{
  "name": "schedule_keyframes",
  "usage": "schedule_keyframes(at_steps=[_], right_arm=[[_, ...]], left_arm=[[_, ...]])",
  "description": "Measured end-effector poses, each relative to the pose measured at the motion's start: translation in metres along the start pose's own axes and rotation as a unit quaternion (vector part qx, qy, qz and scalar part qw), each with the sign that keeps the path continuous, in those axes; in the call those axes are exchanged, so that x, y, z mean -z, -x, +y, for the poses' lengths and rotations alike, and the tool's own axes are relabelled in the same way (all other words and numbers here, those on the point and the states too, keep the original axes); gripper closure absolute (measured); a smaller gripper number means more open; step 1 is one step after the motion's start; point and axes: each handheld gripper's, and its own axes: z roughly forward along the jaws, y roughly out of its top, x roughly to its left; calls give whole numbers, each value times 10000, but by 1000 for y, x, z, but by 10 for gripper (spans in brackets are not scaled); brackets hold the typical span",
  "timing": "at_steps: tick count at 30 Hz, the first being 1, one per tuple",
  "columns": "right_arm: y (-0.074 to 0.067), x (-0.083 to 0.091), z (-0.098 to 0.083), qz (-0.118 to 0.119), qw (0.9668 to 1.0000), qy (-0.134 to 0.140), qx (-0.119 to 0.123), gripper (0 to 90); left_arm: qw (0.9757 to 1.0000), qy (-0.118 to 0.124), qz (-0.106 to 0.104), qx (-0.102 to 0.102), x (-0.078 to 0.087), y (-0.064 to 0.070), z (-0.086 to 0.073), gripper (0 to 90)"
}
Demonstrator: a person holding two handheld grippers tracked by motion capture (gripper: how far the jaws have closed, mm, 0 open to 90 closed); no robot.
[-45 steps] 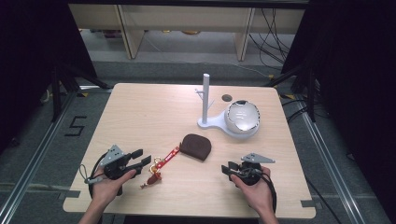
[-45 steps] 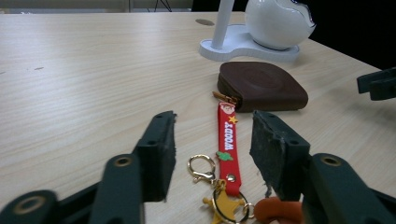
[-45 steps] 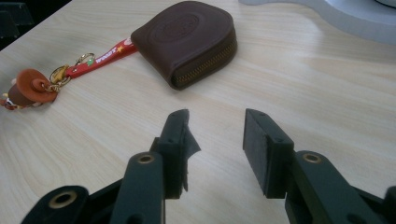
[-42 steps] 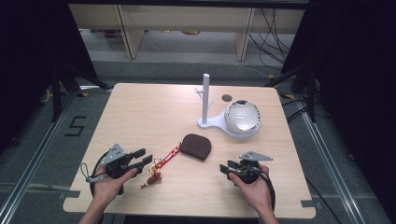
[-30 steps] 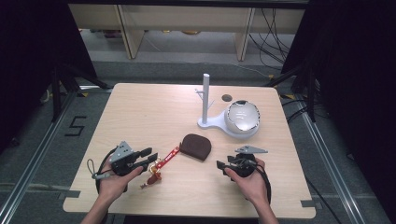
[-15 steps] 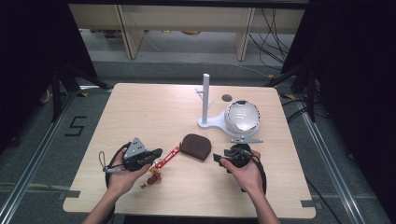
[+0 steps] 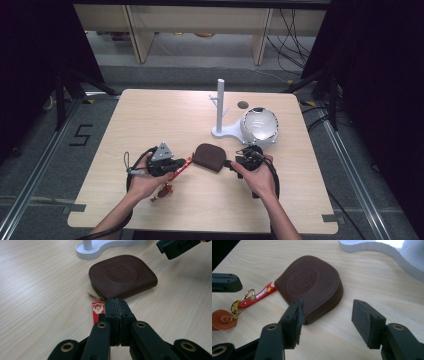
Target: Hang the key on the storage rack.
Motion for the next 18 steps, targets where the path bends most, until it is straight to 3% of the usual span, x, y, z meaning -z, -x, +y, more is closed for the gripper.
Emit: schedule_keyframes(at_steps=[1,4,10,12,14,15,16,18], right_arm=[[0,-2,2,-105,9999,-82,-19,433],[0,-5,4,-17,10000,-56,-9,433],[2,-14,10,-148,9993,-294,-184,428],[-2,-15,11,-94,9980,-349,-514,427],[3,-18,12,-163,9988,-352,-304,426],[1,-19,12,-203,9984,-363,-392,425],[3,-19,13,-171,9988,-359,-297,425],[3,-19,15,-141,9987,-357,-327,425]], left_arm=[[10000,-35,16,-48,-2,1,2,882],[10000,-22,5,-54,-7,2,3,882],[9998,-157,-43,-93,-21,4,11,886],[9998,-174,-41,-103,-24,5,13,887],[9997,-211,-36,-122,-28,5,14,888],[9998,-188,-2,-86,-29,6,14,888],[9998,-178,-12,-51,-31,6,14,888],[9997,-231,5,-101,-31,6,14,890]])
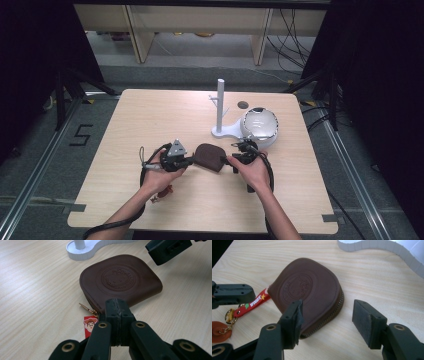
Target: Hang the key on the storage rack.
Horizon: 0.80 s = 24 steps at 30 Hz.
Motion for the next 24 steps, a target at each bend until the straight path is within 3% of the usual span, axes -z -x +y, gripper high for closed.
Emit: schedule_keyframes(at_steps=[6,7,8,9,10,11,14,15,16,18,23,24], right_arm=[[0,-7,8,208,9997,103,-63,425],[1,-9,10,190,9997,130,40,424],[1,-12,11,233,9996,139,-14,423],[0,-12,12,98,9999,33,-125,421],[1,-15,13,237,9996,84,-124,419],[1,-15,14,122,9998,-4,-177,419],[5,-21,16,240,9997,59,3,413],[5,-22,17,226,9996,-39,-155,404],[6,-23,17,282,9995,-31,-147,402],[5,-25,17,170,9995,-108,-257,398],[7,-31,17,266,9993,-156,-221,387],[7,-30,17,363,9985,-203,-359,387]], left_arm=[[9999,82,93,42,12,-1,-5,890],[9998,133,114,81,15,-2,-7,890],[9998,138,125,93,17,-3,-8,889],[9998,134,108,102,19,-4,-9,889],[9997,133,151,98,21,-5,-10,889],[9997,154,140,109,22,-5,-11,888],[9996,173,127,182,26,-7,-15,884],[9996,189,150,178,26,-7,-16,882],[9995,190,162,204,27,-7,-17,880],[9995,163,168,215,29,-8,-19,874],[9993,194,201,251,32,-10,-20,857],[9992,205,211,266,32,-10,-21,856]])
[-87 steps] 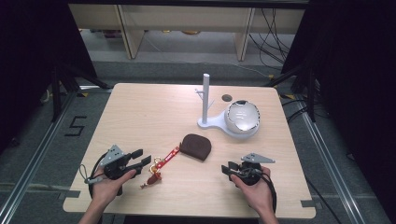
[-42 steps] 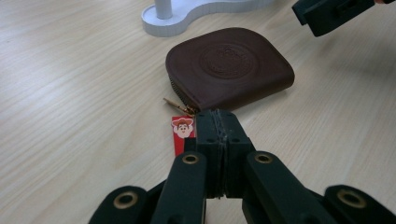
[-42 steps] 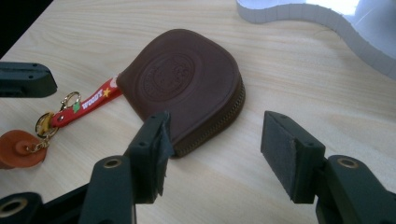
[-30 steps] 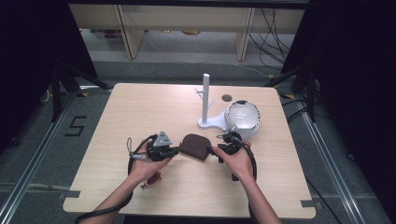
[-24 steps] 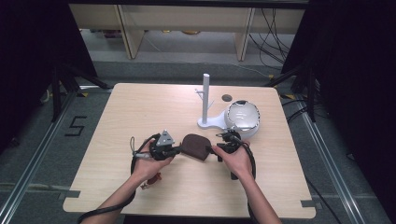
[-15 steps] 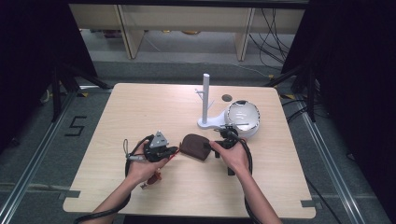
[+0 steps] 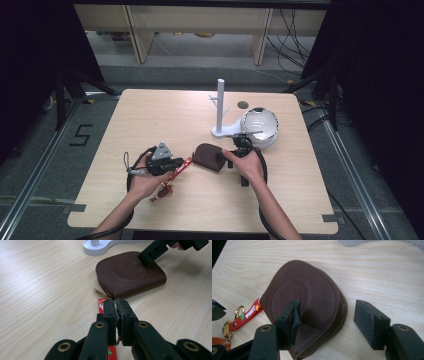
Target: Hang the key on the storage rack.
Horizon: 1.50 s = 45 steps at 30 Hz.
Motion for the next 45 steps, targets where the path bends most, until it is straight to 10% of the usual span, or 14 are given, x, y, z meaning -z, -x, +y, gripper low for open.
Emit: schedule_keyframes(at_steps=[25,33,45], right_arm=[[3,-5,7,-19,10000,10,-20,396],[0,-3,8,136,9992,-229,-292,515],[-4,8,13,94,9996,-145,209,790]], left_arm=[[10000,-50,-22,68,2,-4,-7,837],[9998,51,16,179,1,-3,-10,836],[9998,-11,0,211,5,-7,-15,826]])
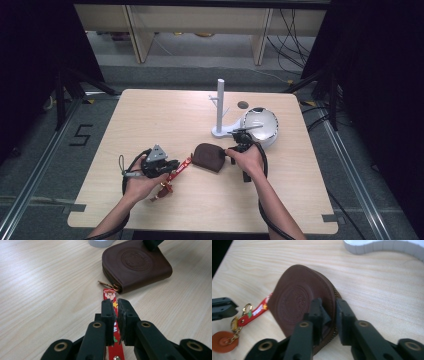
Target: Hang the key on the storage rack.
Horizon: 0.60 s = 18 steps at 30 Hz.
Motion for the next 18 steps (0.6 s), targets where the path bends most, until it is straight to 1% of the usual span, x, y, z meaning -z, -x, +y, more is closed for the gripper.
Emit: schedule_keyframes(at_steps=[1,2,3,4,5,6,7,8,9,10,11,12,13,14,15,16,17,18], right_arm=[[1,2,1,10,9998,20,199,799],[0,4,1,26,9996,33,287,810],[-2,6,1,19,9995,50,325,817],[-4,9,1,-42,9990,76,441,826],[-6,11,0,-15,9990,88,427,828],[-8,16,0,-103,9983,121,563,832],[-11,19,0,-142,9982,116,578,835],[-14,23,-1,-352,9971,146,665,837],[-17,28,-1,-386,9963,161,755,839],[-19,34,-2,-424,9953,192,844,841],[-22,38,-2,-516,9941,207,926,842],[-24,44,-3,-555,9921,220,1099,843],[-26,47,-3,-609,9914,252,1133,844],[-27,51,-4,-653,9892,280,1281,844],[-27,51,-4,-653,9892,280,1281,844],[-27,57,-5,-717,9833,432,1616,846],[-29,60,-6,-776,9839,372,1563,846],[-31,63,-8,-809,9841,399,1527,847]], left_arm=[[10000,-46,-25,-45,2,-2,0,825],[9999,81,13,90,1,0,-1,824],[10000,-17,24,-4,4,-3,-2,823],[10000,26,29,0,4,-3,-2,820],[9999,82,17,108,5,-2,-3,818],[10000,54,24,46,7,-3,-3,815],[9998,131,59,100,8,-2,-4,813],[9998,148,67,133,9,-2,-5,809],[9999,91,66,22,12,-4,-5,807],[9997,203,68,148,12,-3,-6,803],[9995,260,101,156,14,-3,-6,801],[9994,280,110,152,15,-3,-6,797],[9993,302,127,171,17,-4,-7,793],[9991,338,119,211,18,-4,-7,783],[9991,338,119,211,18,-4,-7,773],[9987,406,125,271,21,-3,-8,762],[9989,385,142,223,23,-3,-9,756],[9982,480,154,334,23,-1,-9,748]])
